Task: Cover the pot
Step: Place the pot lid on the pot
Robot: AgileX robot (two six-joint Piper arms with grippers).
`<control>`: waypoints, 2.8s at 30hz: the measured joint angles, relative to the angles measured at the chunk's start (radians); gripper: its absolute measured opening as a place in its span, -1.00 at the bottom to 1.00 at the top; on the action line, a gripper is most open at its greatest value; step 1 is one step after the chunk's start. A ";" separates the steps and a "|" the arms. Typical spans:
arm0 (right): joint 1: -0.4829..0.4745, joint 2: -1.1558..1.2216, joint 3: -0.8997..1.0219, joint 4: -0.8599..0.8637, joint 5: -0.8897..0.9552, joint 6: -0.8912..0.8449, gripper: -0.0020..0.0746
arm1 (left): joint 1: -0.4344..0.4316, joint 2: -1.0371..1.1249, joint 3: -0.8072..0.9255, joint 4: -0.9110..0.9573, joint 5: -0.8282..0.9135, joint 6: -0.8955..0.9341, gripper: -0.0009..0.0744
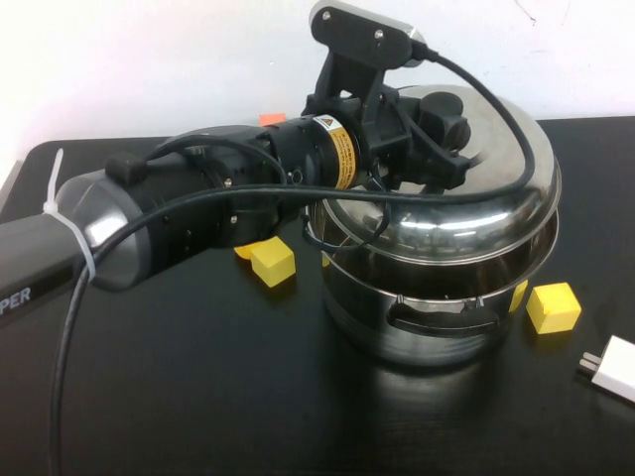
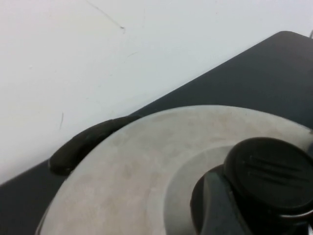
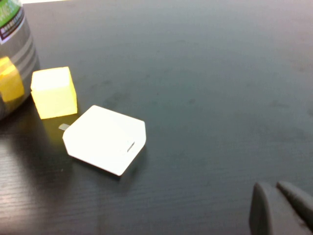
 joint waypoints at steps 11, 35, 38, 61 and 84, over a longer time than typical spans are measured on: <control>0.000 0.000 0.000 0.000 0.000 0.000 -0.95 | -0.001 0.004 0.000 0.182 0.010 -0.123 -0.10; 0.000 0.000 0.000 0.000 0.000 0.000 -0.95 | -0.002 -0.017 -0.003 0.503 -0.095 -0.391 -0.10; 0.000 0.000 0.000 0.000 0.000 0.000 -0.95 | -0.002 -0.017 -0.003 0.521 -0.097 -0.408 -0.10; 0.000 0.000 0.000 0.000 0.000 0.000 -0.95 | -0.002 -0.017 -0.003 0.521 -0.010 -0.484 -0.10; 0.000 0.000 0.000 0.000 0.000 0.000 -0.95 | -0.004 -0.025 0.044 0.517 0.025 -0.482 -0.10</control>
